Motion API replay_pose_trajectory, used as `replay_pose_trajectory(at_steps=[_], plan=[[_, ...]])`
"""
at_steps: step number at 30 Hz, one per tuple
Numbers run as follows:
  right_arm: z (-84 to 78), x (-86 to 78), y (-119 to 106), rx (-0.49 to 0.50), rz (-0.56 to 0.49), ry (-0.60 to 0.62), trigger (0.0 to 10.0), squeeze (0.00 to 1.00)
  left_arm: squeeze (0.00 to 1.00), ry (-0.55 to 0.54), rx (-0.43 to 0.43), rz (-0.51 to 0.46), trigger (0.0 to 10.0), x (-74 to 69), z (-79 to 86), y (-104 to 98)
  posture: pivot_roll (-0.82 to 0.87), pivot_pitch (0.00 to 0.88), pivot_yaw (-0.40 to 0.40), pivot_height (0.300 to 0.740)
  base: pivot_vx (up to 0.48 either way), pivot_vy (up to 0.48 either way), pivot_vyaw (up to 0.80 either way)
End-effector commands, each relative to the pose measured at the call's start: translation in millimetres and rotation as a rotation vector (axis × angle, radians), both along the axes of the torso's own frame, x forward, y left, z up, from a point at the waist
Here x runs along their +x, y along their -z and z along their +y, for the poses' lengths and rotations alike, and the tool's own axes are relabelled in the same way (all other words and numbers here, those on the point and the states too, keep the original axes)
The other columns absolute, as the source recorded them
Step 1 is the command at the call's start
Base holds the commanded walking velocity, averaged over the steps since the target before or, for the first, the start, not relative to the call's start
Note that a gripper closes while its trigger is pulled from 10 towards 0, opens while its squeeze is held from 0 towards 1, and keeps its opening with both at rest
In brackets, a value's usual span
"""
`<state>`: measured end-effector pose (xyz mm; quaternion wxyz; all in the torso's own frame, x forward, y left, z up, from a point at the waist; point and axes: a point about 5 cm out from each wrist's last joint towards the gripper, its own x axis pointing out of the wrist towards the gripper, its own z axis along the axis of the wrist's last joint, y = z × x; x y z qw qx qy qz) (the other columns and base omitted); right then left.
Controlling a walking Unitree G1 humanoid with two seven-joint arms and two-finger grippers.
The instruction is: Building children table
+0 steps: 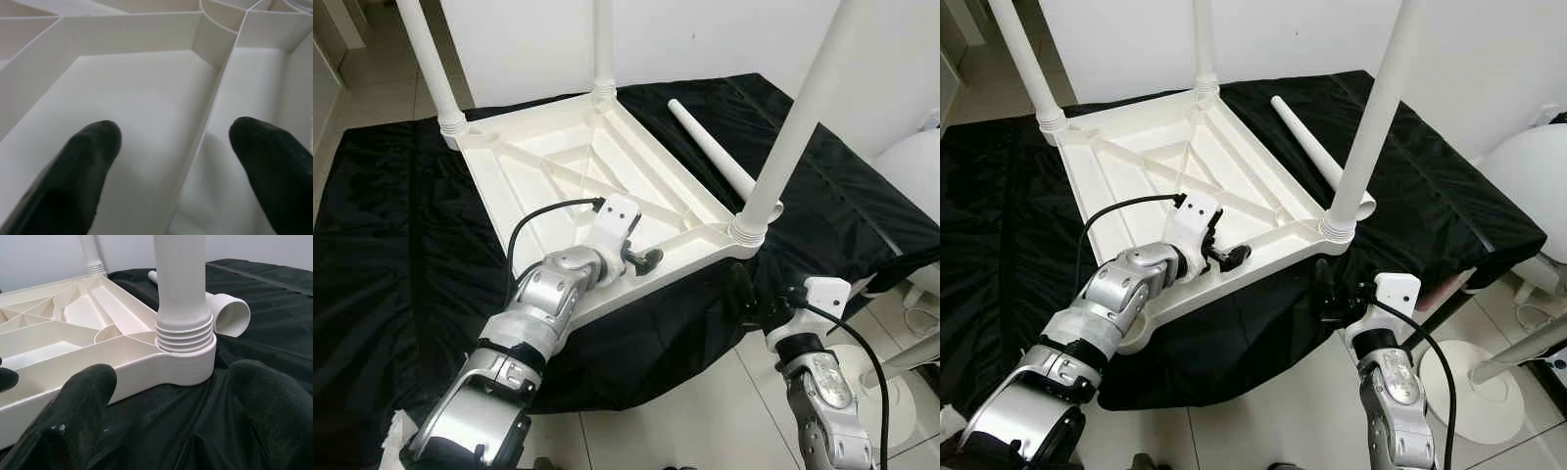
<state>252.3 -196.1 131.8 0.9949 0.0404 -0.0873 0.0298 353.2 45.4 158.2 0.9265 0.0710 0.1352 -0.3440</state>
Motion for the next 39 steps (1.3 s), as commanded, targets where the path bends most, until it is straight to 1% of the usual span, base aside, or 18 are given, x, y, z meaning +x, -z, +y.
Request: replay_pose_trajectory(at_steps=[1,2,3,4,5,6,7,8,9,16,19,21,22,24,25,28,35,39], plan=[[0.1,1.5,0,-0.001,0.007,0.002,10.0,0.00,0.00,-0.284,0.097,-0.065,4.2,9.3,14.4,1,-0.10,0.076,0.046,0.740,0.000,0.000,0.00],[0.1,1.5,0,-0.001,0.007,0.002,10.0,0.00,0.00,-0.284,0.097,-0.065,4.2,9.3,14.4,1,-0.10,0.076,0.046,0.740,0.000,0.000,0.00],[0.7,2.7,-1,-0.004,0.007,-0.003,10.0,0.00,0.00,-0.278,0.130,-0.084,9.1,9.8,14.3,2,-0.10,0.075,0.045,0.740,0.000,0.000,0.00],[0.7,2.7,-1,-0.004,0.007,-0.003,10.0,0.00,0.00,-0.278,0.130,-0.084,9.1,9.8,14.3,2,-0.10,0.075,0.045,0.740,0.000,0.000,0.00],[1.1,3.5,-1,-0.005,0.008,-0.006,10.0,0.00,0.00,-0.265,0.151,-0.093,8.2,9.8,13.6,2,-0.10,0.072,0.045,0.740,0.000,0.000,0.00],[1.1,3.5,-1,-0.005,0.008,-0.006,10.0,0.00,0.00,-0.265,0.151,-0.093,8.2,9.8,13.6,2,-0.10,0.072,0.045,0.740,0.000,0.000,0.00],[1.3,3.9,-1,-0.006,0.008,-0.008,10.0,0.00,0.00,-0.257,0.165,-0.099,7.8,10.1,13.0,2,-0.10,0.072,0.045,0.740,0.000,0.000,0.00],[1.3,3.9,-1,-0.006,0.008,-0.008,10.0,0.00,0.00,-0.257,0.165,-0.099,7.8,10.1,13.0,2,-0.10,0.072,0.045,0.740,0.000,0.000,0.00],[1.4,4.2,-1,-0.008,0.009,-0.009,10.0,0.00,0.00,-0.238,0.184,-0.102,10.0,10.2,11.8,2,-0.10,0.069,0.046,0.740,0.000,0.000,0.00],[2.1,4.6,-1,-0.010,0.009,-0.011,10.0,0.00,0.00,-0.200,0.222,-0.099,10.0,10.2,9.0,3,-0.10,0.065,0.051,0.740,0.000,0.000,0.00],[3.7,3.8,0,-0.009,0.010,-0.012,10.0,0.00,0.00,-0.160,0.253,-0.062,10.0,8.0,5.2,10,-0.10,0.063,0.058,0.740,0.000,0.000,0.00],[3.7,3.8,0,-0.009,0.010,-0.012,10.0,0.00,0.00,-0.160,0.253,-0.062,10.0,8.0,5.2,10,-0.10,0.063,0.058,0.740,0.000,0.000,0.00],[3.7,2.9,0,-0.009,0.009,-0.009,10.0,0.00,0.00,-0.139,0.279,-0.019,0.0,5.7,4.0,16,-0.11,0.060,0.062,0.740,0.000,0.000,0.00],[3.7,2.9,0,-0.009,0.009,-0.009,10.0,0.00,0.00,-0.139,0.279,-0.019,0.0,5.7,4.0,16,-0.11,0.060,0.062,0.740,0.000,0.000,0.00],[2.9,1.7,0,-0.009,0.008,-0.002,10.0,0.00,0.00,-0.151,0.285,0.020,0.0,4.9,6.2,22,-0.11,0.059,0.069,0.740,0.000,0.000,0.00],[2.1,1.2,0,-0.005,0.008,0.005,10.0,0.00,0.00,-0.186,0.280,0.024,0.0,7.0,10.9,22,-0.11,0.059,0.069,0.740,0.000,0.000,0.00],[3.1,1.0,0,-0.004,0.009,0.002,10.0,0.00,0.00,-0.194,0.292,0.023,0.0,7.3,14.3,23,-0.11,0.060,0.067,0.740,0.000,0.000,0.00],[3.5,2.2,0,-0.004,0.010,0.000,10.0,0.00,0.00,-0.273,0.300,0.030,0.0,9.4,31.1,26,-0.10,0.063,0.066,0.740,0.000,0.000,0.00]])
